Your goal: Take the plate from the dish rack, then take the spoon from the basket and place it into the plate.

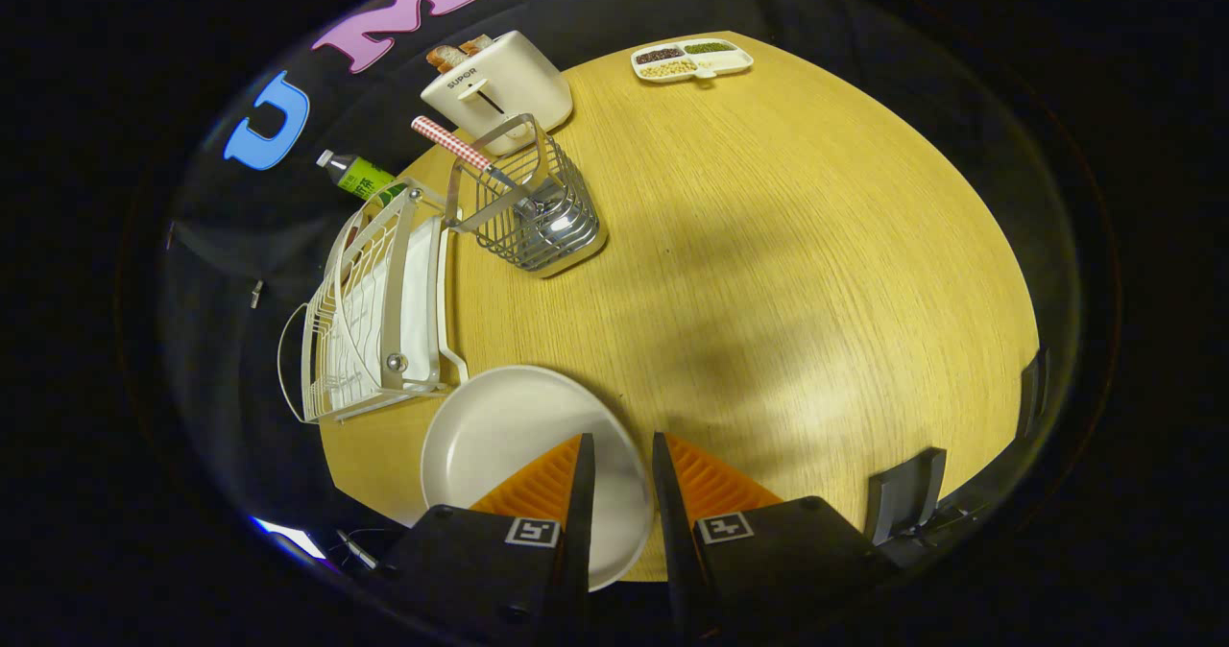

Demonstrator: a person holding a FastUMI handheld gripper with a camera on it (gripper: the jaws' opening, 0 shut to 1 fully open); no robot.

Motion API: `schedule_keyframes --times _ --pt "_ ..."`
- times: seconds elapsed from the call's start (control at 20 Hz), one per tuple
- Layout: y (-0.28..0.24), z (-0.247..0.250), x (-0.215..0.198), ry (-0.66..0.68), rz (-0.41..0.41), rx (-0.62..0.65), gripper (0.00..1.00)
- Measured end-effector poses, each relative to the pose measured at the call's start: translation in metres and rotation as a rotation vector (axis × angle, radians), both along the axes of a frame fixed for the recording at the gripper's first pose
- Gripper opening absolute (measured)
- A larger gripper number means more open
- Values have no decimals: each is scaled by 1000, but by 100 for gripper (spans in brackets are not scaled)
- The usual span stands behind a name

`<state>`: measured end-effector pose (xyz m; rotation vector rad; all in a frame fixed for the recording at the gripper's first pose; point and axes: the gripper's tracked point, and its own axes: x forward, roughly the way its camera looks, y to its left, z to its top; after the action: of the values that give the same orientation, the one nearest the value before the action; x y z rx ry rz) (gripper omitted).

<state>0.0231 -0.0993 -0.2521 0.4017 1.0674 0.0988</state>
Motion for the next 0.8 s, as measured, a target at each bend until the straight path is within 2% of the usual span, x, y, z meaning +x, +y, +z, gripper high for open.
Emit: schedule_keyframes --times 0.05,0.1,0.15,0.2,0.25,0.45,0.6,0.8 --pt "-2 2 6 -34 9 -14 40" --pt "-2 6 12 -71 19 -21 48" --pt "0 10 19 -112 28 -24 71" --pt "0 17 26 -153 30 -30 81" --pt "0 25 32 -189 30 -35 97" --pt "0 70 62 -366 33 -83 99" --pt "9 113 84 -519 60 -125 99" --pt "31 159 112 -658 115 -152 99"
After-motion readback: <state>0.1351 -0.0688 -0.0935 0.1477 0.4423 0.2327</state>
